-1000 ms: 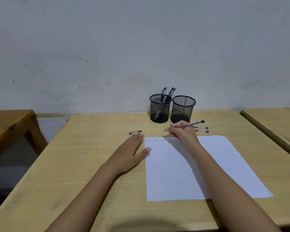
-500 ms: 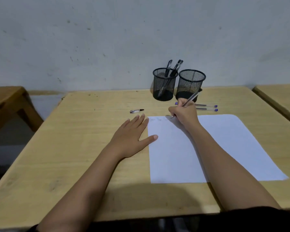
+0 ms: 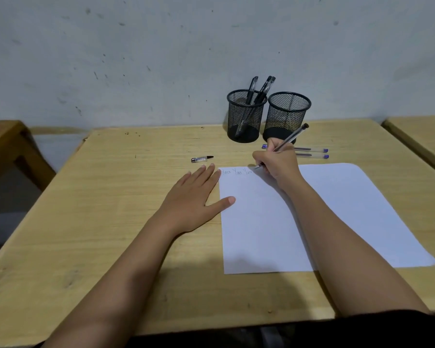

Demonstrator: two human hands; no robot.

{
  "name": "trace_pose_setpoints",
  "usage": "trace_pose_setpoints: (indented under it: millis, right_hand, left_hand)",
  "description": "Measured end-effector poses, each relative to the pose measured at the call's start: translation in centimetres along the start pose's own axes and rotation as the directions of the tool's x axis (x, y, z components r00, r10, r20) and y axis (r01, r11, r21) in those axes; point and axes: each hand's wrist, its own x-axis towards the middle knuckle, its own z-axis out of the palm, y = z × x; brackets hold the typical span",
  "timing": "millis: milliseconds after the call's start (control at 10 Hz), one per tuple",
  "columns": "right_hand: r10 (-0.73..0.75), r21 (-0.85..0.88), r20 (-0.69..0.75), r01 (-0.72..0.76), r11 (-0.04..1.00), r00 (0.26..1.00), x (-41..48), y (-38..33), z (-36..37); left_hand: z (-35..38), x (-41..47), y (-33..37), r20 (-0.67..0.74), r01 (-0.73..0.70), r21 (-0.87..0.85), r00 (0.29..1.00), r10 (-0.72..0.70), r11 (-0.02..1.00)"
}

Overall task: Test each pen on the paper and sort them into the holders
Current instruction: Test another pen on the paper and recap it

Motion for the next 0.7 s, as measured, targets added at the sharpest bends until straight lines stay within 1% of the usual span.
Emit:
trace_pose_setpoints:
  millis: [200,500,600,700]
  right_hand:
    - [0.002,0.009,0.003,-0.002,1.000,1.000,-0.01,-0.01,0.09]
    - [-0.047,-0.039,0.017,0.047,0.998,0.999,0.43,0.35,0.05]
    - [-0.049,-0.028,0.009,0.049,0.998,0.999,0.36,0.53,0.04]
    - [-0.059,-0.054,0.040,0.061,0.997,0.997,0.45,0.35,0.09]
  left_hand:
    - [0.01,0.01,-0.07,0.001,0.003,-0.001,1.000,-0.003,1.000]
    - [0.03,0.13,-0.11,0.008,0.005,0.000,1.000,-0.005,1.000]
    - [0.03,0.14,-0.10,0.009,0.006,0.000,1.000,-0.006,1.000]
    - [0.05,0.17,-0.12,0.005,0.006,-0.001,1.000,-0.006,1.000]
